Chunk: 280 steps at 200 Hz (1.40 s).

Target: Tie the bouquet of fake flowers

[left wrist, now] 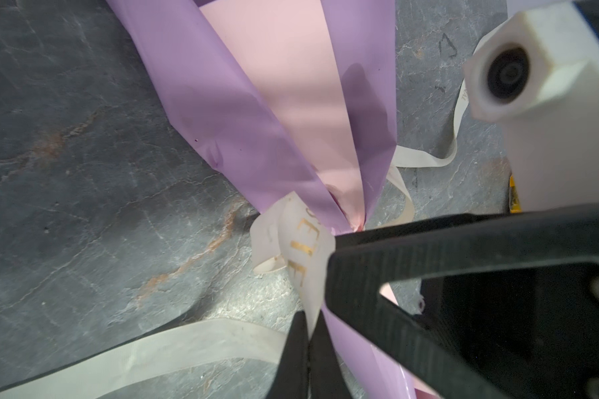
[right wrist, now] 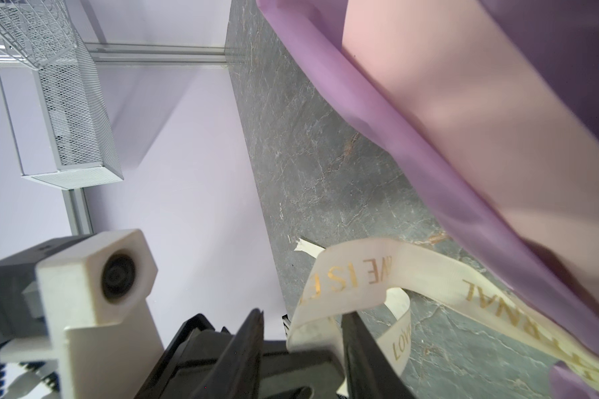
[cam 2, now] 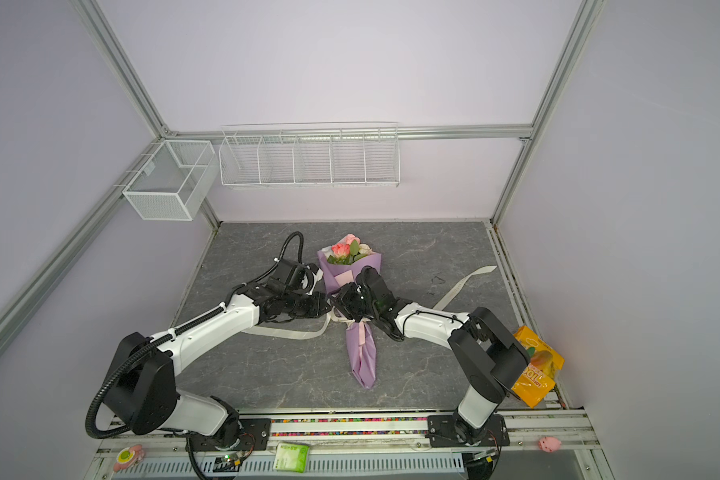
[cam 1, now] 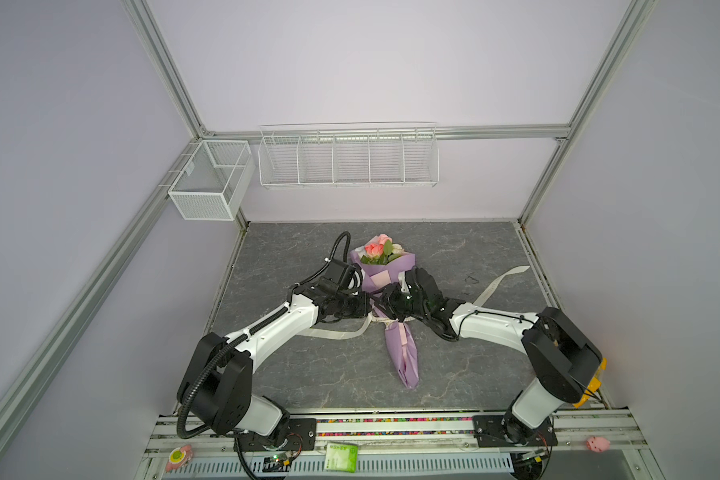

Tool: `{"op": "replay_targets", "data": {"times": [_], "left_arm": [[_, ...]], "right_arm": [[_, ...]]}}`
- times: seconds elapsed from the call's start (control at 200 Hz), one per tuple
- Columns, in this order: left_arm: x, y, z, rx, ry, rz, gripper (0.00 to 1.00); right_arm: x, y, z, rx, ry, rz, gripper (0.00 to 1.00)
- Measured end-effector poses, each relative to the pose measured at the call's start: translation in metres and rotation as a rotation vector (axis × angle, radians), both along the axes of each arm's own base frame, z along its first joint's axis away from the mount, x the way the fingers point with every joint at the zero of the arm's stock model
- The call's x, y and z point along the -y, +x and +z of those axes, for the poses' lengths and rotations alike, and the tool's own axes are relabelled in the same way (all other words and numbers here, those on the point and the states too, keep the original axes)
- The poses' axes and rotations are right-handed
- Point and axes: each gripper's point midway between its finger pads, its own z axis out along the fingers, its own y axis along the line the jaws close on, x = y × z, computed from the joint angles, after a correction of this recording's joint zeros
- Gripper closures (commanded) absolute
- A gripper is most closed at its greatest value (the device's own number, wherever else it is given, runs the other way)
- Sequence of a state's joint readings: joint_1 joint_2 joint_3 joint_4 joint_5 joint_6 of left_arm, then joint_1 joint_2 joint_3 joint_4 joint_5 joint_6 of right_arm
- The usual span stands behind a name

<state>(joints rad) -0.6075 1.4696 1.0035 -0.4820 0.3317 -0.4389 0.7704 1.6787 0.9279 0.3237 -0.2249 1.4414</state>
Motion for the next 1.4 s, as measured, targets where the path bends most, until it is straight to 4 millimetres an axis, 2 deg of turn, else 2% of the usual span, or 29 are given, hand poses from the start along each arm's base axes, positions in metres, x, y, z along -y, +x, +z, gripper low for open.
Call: {"op": "replay_targets", "data": {"times": [0.19, 0.34, 0.37, 0.415, 0.51, 0.61, 0.745, 0.87, 1.075, 1.205, 1.28, 1.4], "left_arm": [[-0.002, -0.003, -0.001, 0.011, 0.027, -0.041, 0.95], [-0.002, -0.003, 0.001, 0.026, 0.029, -0.059, 0.95], [-0.002, -0.004, 0.001, 0.028, 0.030, -0.061, 0.92], [-0.003, -0.004, 0.001, 0.031, 0.033, -0.063, 0.82], [-0.007, -0.005, 0.001, 0.041, 0.054, -0.066, 0.68], [-0.012, -0.005, 0.005, 0.068, 0.078, -0.068, 0.59], [-0.015, -0.004, 0.009, 0.104, 0.097, -0.084, 0.56], [-0.011, -0.006, 0.004, 0.099, 0.093, -0.124, 0.55], [0.003, -0.008, -0.004, 0.070, 0.040, -0.180, 0.57], [0.011, -0.007, -0.005, 0.071, 0.013, -0.202, 0.69], [0.013, -0.005, -0.009, 0.069, 0.009, -0.210, 0.81], [0.014, -0.002, -0.015, 0.061, 0.016, -0.203, 0.89]], "right_arm": [[-0.003, 0.003, -0.005, -0.008, -0.005, -0.001, 0.74], [-0.004, 0.005, -0.001, 0.002, -0.001, -0.003, 0.88], [-0.004, 0.006, -0.001, 0.004, -0.002, -0.003, 0.89], [-0.004, 0.006, -0.001, 0.005, -0.006, -0.005, 0.91], [-0.002, 0.006, -0.003, 0.009, -0.021, -0.005, 0.92], [0.000, 0.005, -0.005, 0.013, -0.038, -0.002, 0.92], [0.002, 0.004, 0.001, 0.032, -0.046, 0.006, 0.93], [0.002, 0.003, 0.009, 0.053, -0.037, 0.010, 0.93], [0.003, 0.003, 0.012, 0.060, -0.034, 0.011, 0.93], [0.003, 0.003, 0.012, 0.060, -0.034, 0.010, 0.92], [0.003, 0.004, 0.012, 0.061, -0.033, 0.009, 0.92], [0.003, 0.004, 0.013, 0.061, -0.032, 0.010, 0.92]]}}
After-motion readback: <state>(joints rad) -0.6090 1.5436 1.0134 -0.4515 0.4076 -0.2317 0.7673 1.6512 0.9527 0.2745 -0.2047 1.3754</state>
